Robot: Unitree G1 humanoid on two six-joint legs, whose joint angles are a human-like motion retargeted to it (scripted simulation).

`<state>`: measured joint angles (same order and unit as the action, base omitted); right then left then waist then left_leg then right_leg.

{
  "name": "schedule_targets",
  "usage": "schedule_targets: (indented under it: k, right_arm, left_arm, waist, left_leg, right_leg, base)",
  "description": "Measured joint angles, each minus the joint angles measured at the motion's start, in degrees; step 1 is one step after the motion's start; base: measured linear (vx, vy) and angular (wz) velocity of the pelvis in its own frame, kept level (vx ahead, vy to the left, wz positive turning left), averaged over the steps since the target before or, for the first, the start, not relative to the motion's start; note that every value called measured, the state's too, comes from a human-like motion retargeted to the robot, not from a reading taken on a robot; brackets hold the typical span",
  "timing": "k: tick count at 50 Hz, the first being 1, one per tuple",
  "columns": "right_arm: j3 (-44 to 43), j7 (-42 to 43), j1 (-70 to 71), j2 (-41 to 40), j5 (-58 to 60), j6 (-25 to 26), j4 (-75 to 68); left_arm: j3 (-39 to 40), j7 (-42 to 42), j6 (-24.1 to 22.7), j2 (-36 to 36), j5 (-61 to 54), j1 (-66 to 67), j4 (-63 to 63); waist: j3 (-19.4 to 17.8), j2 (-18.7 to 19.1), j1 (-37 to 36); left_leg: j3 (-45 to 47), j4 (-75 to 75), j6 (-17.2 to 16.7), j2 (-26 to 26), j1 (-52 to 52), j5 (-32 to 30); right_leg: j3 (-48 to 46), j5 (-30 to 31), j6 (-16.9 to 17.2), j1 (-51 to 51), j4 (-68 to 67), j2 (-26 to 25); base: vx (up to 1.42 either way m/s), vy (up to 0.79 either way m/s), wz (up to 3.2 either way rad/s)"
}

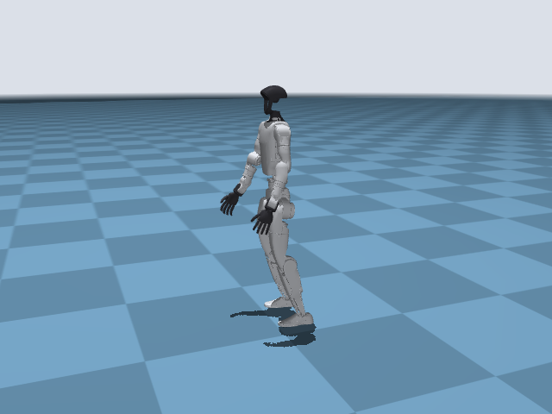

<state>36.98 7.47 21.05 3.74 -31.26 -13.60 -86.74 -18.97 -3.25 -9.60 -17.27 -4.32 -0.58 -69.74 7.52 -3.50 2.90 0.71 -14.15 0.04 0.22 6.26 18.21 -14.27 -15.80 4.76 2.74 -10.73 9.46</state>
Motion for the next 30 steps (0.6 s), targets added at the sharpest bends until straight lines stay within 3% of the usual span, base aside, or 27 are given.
schedule_targets:
  k: [5, 9, 13, 15, 18, 21, 30]
  right_arm:
    - [3.5, -2.6, -3.4, 3.0, -6.6, -0.8, 4.6]
    - [3.8, -0.7, -1.1, 3.0, 2.8, -0.4, -1.7]
    - [3.9, -0.9, 0.9, 1.9, 10.6, 1.4, -7.3]
    - [-0.7, -2.4, 2.7, 1.9, 13.8, 3.0, -9.7]
    - [-1.7, -2.8, 4.1, 2.6, 11.8, 2.0, -7.1]
    - [1.0, -2.0, 4.3, 4.0, 7.5, 0.9, -2.4]
    - [2.7, -0.1, 6.6, 3.6, 4.4, 0.6, 0.7]
  left_arm:
    - [-0.9, 5.1, -0.9, -1.3, -0.8, 5.0, 1.9]
    - [-0.9, 3.5, 0.3, 0.7, 2.7, 2.5, -5.8]
    - [3.1, 3.1, 2.2, 2.0, 4.4, 0.7, -11.0]
    - [8.4, 2.6, 3.1, 2.1, 4.0, 0.2, -11.4]
    - [9.4, 1.8, 1.9, 2.0, 0.2, -1.1, -8.9]
    - [7.0, 0.2, 1.0, 2.1, -3.9, -2.4, -5.7]
    - [1.6, -0.6, 0.2, 1.4, -1.8, -6.6, 1.5]
  waist:
    - [-1.0, -0.5, -0.1]
    - [-2.6, -1.0, 0.0]
    - [-2.3, -1.6, -0.6]
    - [-2.1, -1.5, -1.3]
    - [-3.4, -1.8, -1.0]
    - [-4.5, -2.0, 0.0]
    - [-5.5, -0.8, 2.4]
  left_leg:
    - [0.6, 3.6, 0.7, -0.5, -0.8, 2.8]
    - [0.2, 2.8, 0.5, -1.2, 0.1, 3.3]
    - [1.2, 2.8, 0.4, -1.4, 1.2, 1.9]
    - [1.8, 4.0, 0.9, -0.7, 1.5, 1.0]
    - [2.0, 5.2, 0.8, -0.5, 1.2, 1.2]
    - [1.9, 6.2, 0.5, -1.0, 0.8, 1.5]
    - [1.3, 8.5, -0.3, -0.4, 0.7, 1.0]
  right_leg:
    - [-0.1, -1.5, 3.5, -1.8, 6.7, -0.3]
    - [-0.8, -1.3, 6.2, -3.3, 10.2, 0.0]
    - [-0.1, -0.3, 5.6, -2.1, 10.5, 0.3]
    - [0.9, -0.2, 0.5, -0.3, 9.4, -0.3]
    - [1.2, -0.6, 1.4, 0.7, 8.6, -0.5]
    - [0.8, 0.3, 5.0, 0.7, 8.7, 0.0]
    - [0.0, -0.1, 5.4, 1.5, 8.6, -0.5]
  base:
    - [-0.07, 0.01, -0.04]
    - [-0.07, 0.00, 0.10]
    - [-0.05, 0.01, -0.13]
    - [-0.07, 0.06, -0.34]
    - [-0.08, 0.02, -0.14]
    - [-0.06, 0.01, 0.10]
    - [-0.01, 0.00, 0.00]
